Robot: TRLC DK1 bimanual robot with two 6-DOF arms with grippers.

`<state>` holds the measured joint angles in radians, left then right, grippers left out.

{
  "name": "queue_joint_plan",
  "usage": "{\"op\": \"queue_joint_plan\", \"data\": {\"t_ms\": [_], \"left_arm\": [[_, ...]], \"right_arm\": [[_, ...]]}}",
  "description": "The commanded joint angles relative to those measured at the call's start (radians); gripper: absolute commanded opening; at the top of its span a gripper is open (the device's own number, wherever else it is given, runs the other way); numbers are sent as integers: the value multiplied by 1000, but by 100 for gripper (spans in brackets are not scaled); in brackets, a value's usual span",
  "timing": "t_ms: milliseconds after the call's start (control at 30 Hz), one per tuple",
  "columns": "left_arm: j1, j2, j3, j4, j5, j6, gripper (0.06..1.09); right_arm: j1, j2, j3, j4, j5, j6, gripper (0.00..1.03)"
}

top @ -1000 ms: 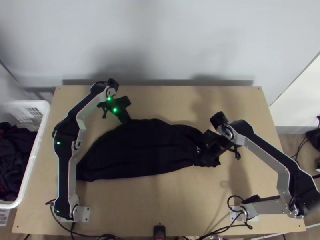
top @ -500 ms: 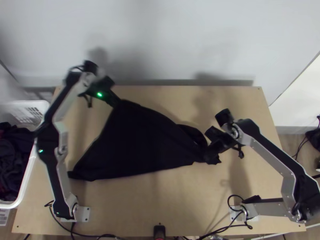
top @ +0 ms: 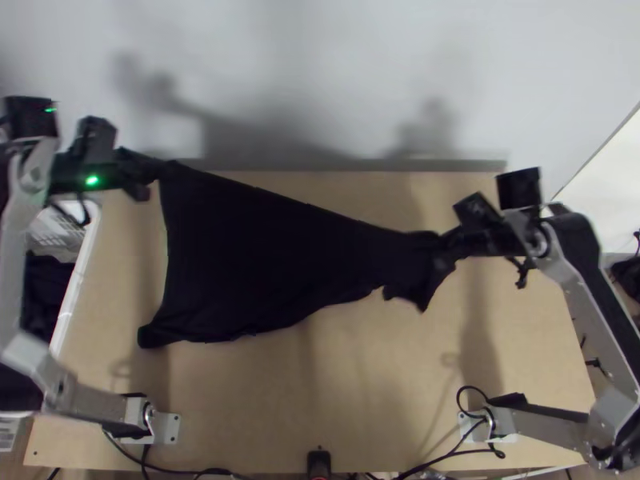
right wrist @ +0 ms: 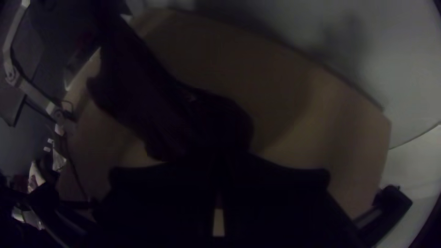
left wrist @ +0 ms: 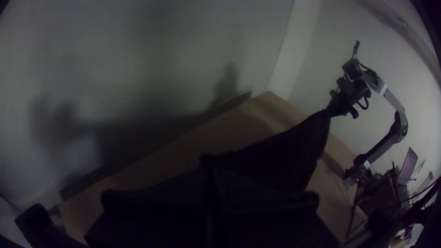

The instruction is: Fold the t-shirt

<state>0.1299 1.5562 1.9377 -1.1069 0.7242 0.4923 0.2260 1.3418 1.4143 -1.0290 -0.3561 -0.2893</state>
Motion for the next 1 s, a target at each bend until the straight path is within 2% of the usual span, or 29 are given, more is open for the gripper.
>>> {"op": "queue_joint_plan", "data": {"t_ms": [0, 100, 300, 500, 633, 767, 967], "left_arm": [[-47, -315, -112, -21, 38, -67, 10], [-124, -420, -131, -36, 30, -106, 10], [-159, -559, -155, -41, 18, -133, 10], [-105, -660, -151, 124, 17, -322, 10], [-95, -729, -155, 177, 17, -356, 10], [-107, -779, -143, 216, 20, -413, 10], [-90, -864, -100, 274, 27, -503, 10]], "right_arm": [[87, -105, 126, 3, 0, 27, 3], [139, -174, 170, 1, 0, 45, 3], [150, -262, 298, -5, 0, 78, 3], [118, -379, 318, 27, -9, 119, 3], [102, -437, 344, 30, -44, 137, 3], [141, -487, 350, 32, -46, 141, 3], [134, -552, 436, 49, -47, 173, 3]]}}
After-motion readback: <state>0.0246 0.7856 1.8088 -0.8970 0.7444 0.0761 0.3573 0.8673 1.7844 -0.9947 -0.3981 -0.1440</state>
